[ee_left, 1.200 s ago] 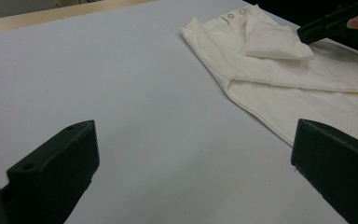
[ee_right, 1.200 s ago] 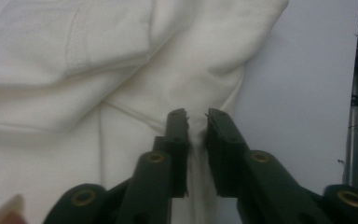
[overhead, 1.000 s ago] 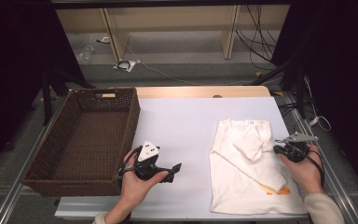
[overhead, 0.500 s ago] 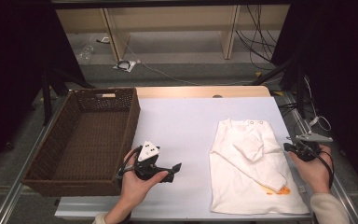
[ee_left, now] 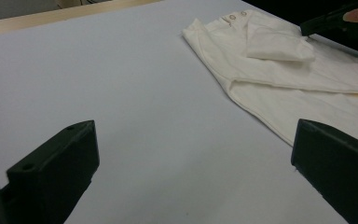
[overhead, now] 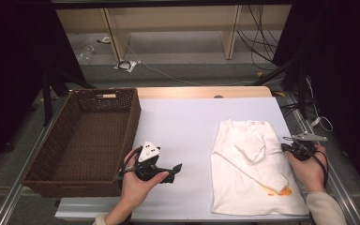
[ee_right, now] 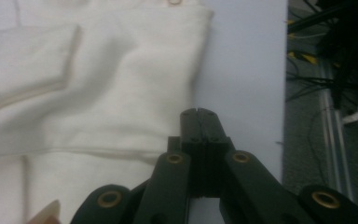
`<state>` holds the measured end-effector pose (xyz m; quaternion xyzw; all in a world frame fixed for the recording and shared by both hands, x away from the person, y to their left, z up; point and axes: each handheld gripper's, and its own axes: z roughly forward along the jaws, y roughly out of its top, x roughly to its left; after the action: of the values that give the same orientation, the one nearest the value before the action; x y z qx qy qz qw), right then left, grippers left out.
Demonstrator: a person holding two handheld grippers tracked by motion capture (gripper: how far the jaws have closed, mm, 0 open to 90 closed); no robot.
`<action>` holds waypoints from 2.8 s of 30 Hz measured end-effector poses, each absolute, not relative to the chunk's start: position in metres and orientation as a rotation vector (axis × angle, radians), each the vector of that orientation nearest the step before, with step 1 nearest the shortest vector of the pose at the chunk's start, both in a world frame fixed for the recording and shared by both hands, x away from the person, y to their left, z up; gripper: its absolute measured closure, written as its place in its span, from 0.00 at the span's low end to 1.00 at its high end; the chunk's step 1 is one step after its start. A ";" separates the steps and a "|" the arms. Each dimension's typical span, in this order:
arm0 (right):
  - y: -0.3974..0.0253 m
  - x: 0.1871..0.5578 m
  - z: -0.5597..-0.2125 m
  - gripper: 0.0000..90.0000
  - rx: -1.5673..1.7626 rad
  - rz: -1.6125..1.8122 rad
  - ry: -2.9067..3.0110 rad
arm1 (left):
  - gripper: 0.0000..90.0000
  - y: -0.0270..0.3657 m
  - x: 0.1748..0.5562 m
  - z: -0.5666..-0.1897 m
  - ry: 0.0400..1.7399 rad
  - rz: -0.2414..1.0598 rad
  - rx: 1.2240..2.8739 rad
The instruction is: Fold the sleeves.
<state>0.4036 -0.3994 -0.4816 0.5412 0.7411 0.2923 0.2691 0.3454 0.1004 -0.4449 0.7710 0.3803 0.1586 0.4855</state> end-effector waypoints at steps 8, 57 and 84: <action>-0.402 0.401 -0.471 0.95 1.420 0.826 1.948 | 0.01 0.100 0.346 -0.445 0.927 0.388 1.875; -0.275 0.357 -0.454 0.97 0.813 1.209 2.334 | 0.00 0.100 0.345 -0.444 0.924 0.389 1.876; -0.369 0.358 -0.464 0.80 1.387 0.922 2.071 | 0.00 0.098 0.344 -0.445 0.919 0.383 1.884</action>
<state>0.3578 -0.3688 -0.4642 0.5068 0.7564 0.3370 0.2396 0.3437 0.0978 -0.4450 0.7736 0.3773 0.1571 0.4843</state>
